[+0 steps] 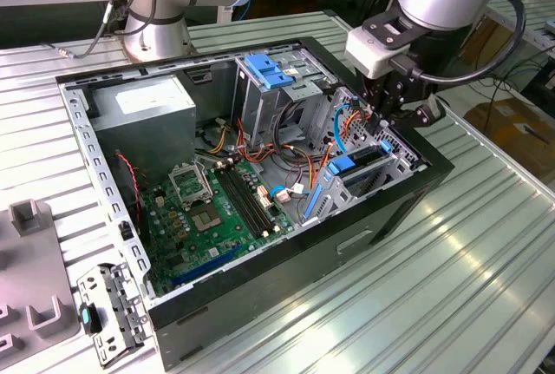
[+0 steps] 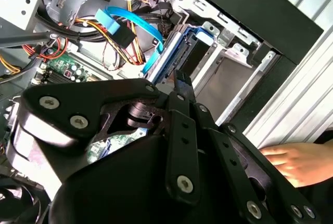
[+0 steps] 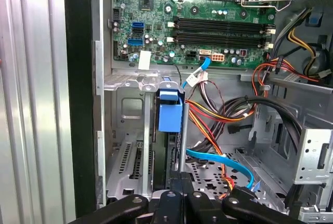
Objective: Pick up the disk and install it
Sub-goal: 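Insert the first disk wire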
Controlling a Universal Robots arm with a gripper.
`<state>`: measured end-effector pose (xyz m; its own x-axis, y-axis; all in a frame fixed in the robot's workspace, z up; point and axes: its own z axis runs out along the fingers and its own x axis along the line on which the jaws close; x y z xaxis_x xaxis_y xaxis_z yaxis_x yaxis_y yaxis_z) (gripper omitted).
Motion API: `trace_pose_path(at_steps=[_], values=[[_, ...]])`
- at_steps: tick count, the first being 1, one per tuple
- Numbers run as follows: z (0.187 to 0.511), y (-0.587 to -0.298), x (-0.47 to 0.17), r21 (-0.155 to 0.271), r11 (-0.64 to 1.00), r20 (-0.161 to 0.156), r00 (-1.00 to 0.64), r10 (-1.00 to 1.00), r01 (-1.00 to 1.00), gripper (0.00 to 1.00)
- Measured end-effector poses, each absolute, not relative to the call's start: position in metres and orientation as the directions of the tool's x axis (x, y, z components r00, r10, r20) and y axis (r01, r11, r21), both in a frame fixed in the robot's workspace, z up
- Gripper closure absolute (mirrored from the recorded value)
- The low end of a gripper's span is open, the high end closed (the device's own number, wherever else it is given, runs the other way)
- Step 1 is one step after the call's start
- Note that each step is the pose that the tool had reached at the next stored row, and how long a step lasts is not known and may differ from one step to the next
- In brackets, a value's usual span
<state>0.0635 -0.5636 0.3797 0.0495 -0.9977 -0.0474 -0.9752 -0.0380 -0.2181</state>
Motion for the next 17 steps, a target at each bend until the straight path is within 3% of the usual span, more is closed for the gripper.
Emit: trace_pose_path(at_steps=[8,12,17], values=[[0.38,-0.563,0.095,-0.218,-0.065,-0.047,0.077,-0.996,-0.974,0.89],[0.384,-0.562,0.099,-0.214,-0.083,0.0,0.085,-0.996,-0.973,0.89],[0.396,-0.561,0.1,-0.21,-0.087,0.011,0.086,-0.996,-0.974,0.89]])
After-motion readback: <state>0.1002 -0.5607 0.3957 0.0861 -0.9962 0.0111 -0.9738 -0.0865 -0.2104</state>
